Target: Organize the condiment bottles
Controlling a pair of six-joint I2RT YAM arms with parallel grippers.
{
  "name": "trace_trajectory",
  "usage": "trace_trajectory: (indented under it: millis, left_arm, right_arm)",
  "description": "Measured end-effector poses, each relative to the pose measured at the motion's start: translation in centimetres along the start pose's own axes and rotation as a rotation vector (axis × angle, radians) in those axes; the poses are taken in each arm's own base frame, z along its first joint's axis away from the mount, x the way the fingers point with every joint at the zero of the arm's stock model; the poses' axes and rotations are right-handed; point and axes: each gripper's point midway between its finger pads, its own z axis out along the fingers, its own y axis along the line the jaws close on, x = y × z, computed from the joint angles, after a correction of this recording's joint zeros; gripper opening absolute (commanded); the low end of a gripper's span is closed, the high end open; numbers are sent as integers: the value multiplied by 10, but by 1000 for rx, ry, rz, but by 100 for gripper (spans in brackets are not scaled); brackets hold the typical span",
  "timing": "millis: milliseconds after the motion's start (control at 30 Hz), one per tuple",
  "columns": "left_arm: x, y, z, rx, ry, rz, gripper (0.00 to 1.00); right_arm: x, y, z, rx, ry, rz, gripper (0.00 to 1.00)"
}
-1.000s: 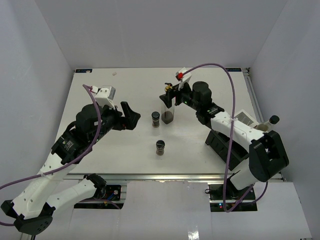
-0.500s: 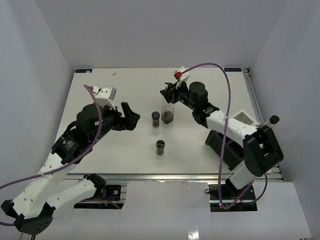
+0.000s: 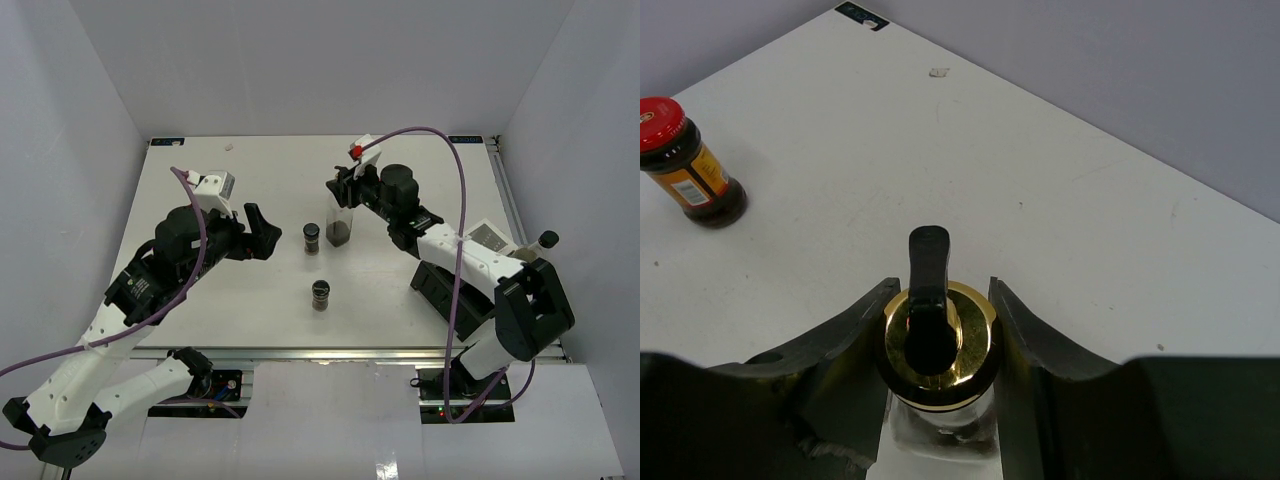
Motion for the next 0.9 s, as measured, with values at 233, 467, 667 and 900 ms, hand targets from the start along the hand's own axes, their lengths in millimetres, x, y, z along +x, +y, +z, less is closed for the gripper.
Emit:
trace_trajectory:
  millis: [233, 467, 667, 900]
  left_arm:
    - [-2, -2, -1, 5, -3, -7, 98]
    - [1, -3, 2, 9, 8, -15, 98]
    - [2, -4, 3, 11, 15, -17, 98]
    - [3, -5, 4, 18, 21, -22, 98]
  right_arm:
    - [-40, -4, -24, 28, -68, -73, 8]
    - [-74, -10, -47, 76, -135, -109, 8]
    - [-78, -29, -62, 187, -47, -104, 8]
    - [-137, -57, -112, 368, -72, -107, 8]
